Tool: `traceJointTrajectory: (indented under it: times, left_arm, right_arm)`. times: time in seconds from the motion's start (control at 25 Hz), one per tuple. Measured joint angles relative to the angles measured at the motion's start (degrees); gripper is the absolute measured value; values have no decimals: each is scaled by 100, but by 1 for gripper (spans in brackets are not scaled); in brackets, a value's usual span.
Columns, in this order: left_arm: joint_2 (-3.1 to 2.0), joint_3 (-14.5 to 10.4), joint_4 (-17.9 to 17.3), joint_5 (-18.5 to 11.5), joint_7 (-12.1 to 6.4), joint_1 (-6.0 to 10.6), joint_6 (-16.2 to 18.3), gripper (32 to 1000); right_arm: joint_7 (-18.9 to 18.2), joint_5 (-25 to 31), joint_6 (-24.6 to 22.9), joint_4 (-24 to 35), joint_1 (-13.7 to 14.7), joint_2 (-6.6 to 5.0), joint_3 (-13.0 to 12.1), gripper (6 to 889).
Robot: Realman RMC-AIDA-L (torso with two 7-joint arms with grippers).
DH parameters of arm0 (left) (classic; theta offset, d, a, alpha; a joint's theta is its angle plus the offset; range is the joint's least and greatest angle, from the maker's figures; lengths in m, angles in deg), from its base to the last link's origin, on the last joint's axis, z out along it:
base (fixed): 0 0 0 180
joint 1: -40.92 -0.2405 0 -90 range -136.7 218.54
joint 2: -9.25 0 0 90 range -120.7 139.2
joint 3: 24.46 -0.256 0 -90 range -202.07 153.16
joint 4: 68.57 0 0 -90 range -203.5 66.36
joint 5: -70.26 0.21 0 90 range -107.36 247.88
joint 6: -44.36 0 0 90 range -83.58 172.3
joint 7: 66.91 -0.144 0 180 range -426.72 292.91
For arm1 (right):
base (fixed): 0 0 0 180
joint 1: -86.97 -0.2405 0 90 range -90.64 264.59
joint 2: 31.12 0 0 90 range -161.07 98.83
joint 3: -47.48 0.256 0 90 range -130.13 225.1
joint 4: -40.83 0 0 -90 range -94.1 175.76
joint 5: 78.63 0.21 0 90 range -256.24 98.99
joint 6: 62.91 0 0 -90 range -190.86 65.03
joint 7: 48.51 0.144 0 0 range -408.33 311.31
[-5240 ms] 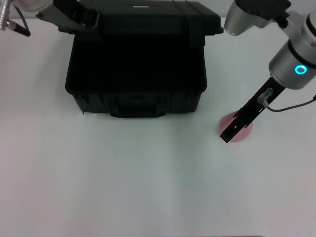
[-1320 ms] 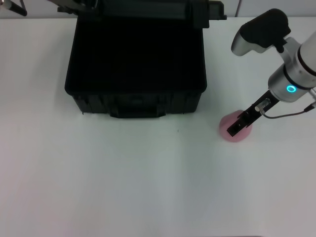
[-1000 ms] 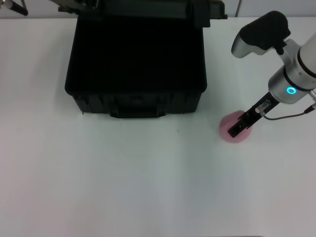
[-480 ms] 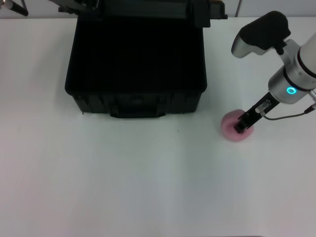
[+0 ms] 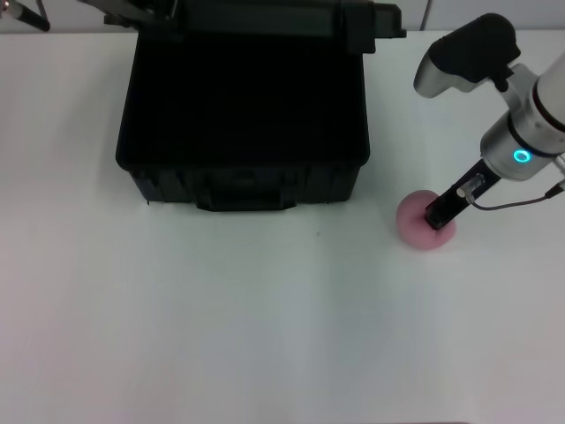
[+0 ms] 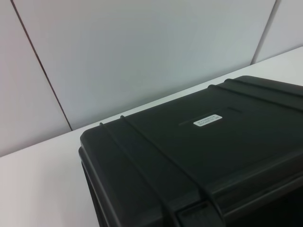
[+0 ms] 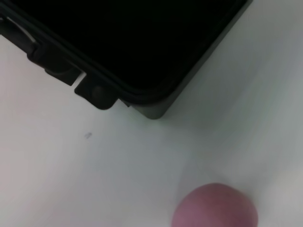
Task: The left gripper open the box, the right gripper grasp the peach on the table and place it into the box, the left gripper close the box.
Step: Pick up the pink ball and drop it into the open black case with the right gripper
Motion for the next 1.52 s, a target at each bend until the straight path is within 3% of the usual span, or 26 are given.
traceJointTrajectory:
  times: [0.44,0.72,0.8,1.24,1.52]
  left_arm:
    - [0,0,19,-2,-35,-12,7,383]
    - [-1,0,25,-3,-44,-18,10,383]
    - [-4,0,25,-3,-44,-30,10,383]
    - [-9,0,34,13,-55,-72,14,383]
    - [-9,0,18,77,-62,-77,24,383]
  right_arm:
    - [-18,4,-195,149,-49,-8,28,42]
    - [-51,8,-495,541,-10,-21,208,42]
    - [-116,9,-582,677,12,-23,309,42]
    - [-691,68,-1240,1717,133,-23,1515,42]
    - [-901,816,-1326,1907,238,-102,1610,42]
